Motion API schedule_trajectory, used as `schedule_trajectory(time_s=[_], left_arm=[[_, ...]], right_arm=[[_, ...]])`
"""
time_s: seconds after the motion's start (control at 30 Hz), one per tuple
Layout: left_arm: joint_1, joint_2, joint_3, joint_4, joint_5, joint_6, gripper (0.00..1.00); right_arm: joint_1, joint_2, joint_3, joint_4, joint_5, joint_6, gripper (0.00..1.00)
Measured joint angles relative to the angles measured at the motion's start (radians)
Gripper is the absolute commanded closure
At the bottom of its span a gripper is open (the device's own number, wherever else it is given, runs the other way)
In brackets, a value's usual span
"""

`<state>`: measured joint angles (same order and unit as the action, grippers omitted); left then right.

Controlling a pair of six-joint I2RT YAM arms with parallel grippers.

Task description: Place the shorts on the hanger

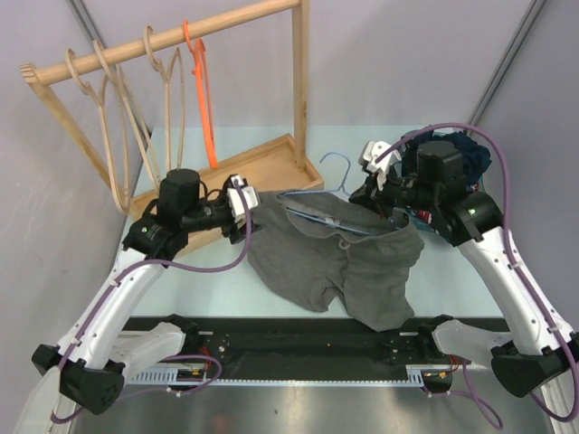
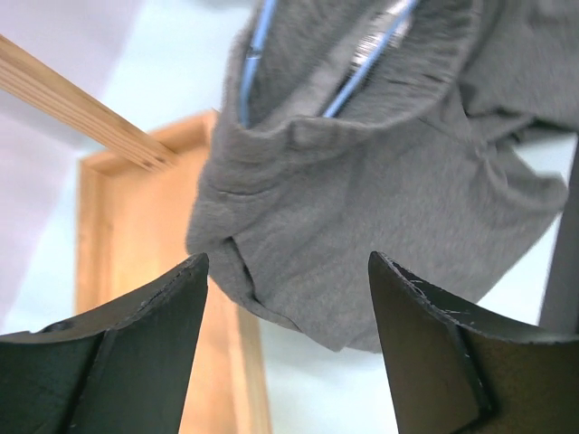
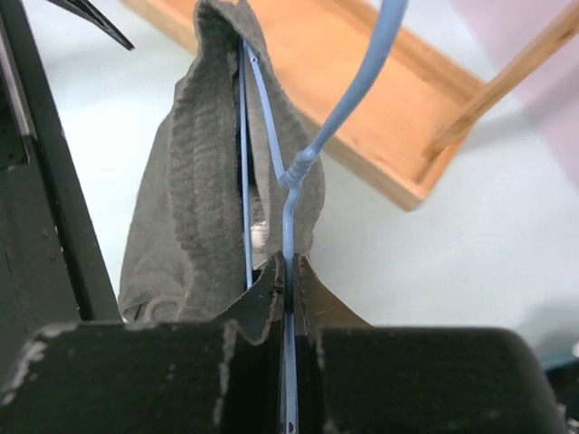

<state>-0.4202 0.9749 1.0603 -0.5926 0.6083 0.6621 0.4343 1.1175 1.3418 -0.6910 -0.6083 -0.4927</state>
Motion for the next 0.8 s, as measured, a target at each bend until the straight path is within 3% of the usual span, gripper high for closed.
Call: schedule_trajectory(time_s=[0.2,0.33,0.53,0.8], left_arm=[[-0.01,0.037,0.1,0.079,-0.003,-0.043,0.25],[-0.085,0.088,0.219,0.087,-0.034,-0.041,0.29],[-0.222,0.169,0.374,0.139,-0.114,-0.031,0.37],[-0.388,0.255,0.39,0.166,-0.228,0.065,0.41]], right_arm=[[0.01,0.036,0.23,-0.142,0.079,0.047,1.0],[0.064,0.101,0.372,-0.216,0.165,0.079,1.0],[0.163,0.117,0.392,-0.255,0.279,0.144,1.0],[0.184,0.117,0.392,-0.227,0.322,0.241,1.0]])
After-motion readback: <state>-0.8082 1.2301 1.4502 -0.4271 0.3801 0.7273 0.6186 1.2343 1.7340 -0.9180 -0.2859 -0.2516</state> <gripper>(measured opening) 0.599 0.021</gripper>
